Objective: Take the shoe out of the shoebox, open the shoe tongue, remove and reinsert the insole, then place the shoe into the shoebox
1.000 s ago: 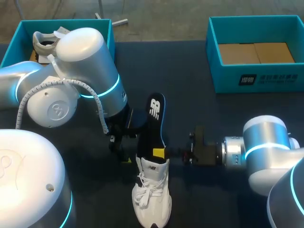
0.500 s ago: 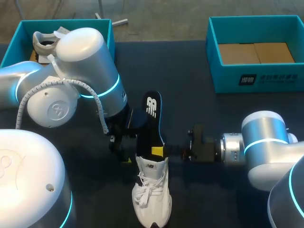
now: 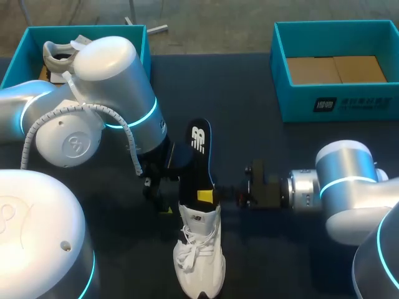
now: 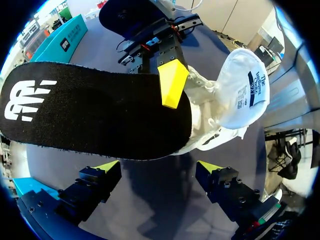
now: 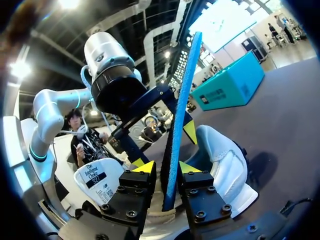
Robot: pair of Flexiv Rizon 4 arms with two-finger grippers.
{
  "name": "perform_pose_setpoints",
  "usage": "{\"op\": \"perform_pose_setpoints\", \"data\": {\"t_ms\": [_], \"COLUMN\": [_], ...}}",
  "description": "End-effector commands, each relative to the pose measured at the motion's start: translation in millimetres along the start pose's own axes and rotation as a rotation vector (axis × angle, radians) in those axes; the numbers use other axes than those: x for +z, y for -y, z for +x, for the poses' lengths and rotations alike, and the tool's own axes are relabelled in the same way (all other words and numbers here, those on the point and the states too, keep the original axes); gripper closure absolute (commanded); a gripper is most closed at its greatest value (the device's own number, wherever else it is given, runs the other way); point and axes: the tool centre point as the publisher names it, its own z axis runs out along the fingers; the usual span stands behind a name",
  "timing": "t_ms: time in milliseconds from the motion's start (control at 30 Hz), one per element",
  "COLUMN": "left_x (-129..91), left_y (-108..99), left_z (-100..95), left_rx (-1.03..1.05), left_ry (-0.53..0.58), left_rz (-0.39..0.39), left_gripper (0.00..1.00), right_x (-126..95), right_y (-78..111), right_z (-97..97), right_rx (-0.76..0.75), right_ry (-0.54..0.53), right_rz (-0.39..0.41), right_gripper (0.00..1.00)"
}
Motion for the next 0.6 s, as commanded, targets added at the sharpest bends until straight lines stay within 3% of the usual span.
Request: {"op": "perform_pose_setpoints", "data": {"t_ms": [33,600], "left_x": [0.6,0.6], "left_y": [0.5,0.5], "left_z": [0.0,0.0], "left_rx": [-0.001,-0.001], "left_ry": [0.001,0.001], "left_rz": [-0.002,-0.002], "left_gripper": [0.00,0.00], "right_x": [-1.3,4.4], "right_y": [-3.5,-33.3], "right_z": [0.0,3.9], "right_rx": [-0.007,-0.075], "right_ry": [-0.008,-0.023], "right_rz": [0.009,0.084], "right_gripper": [0.72,0.73]}}
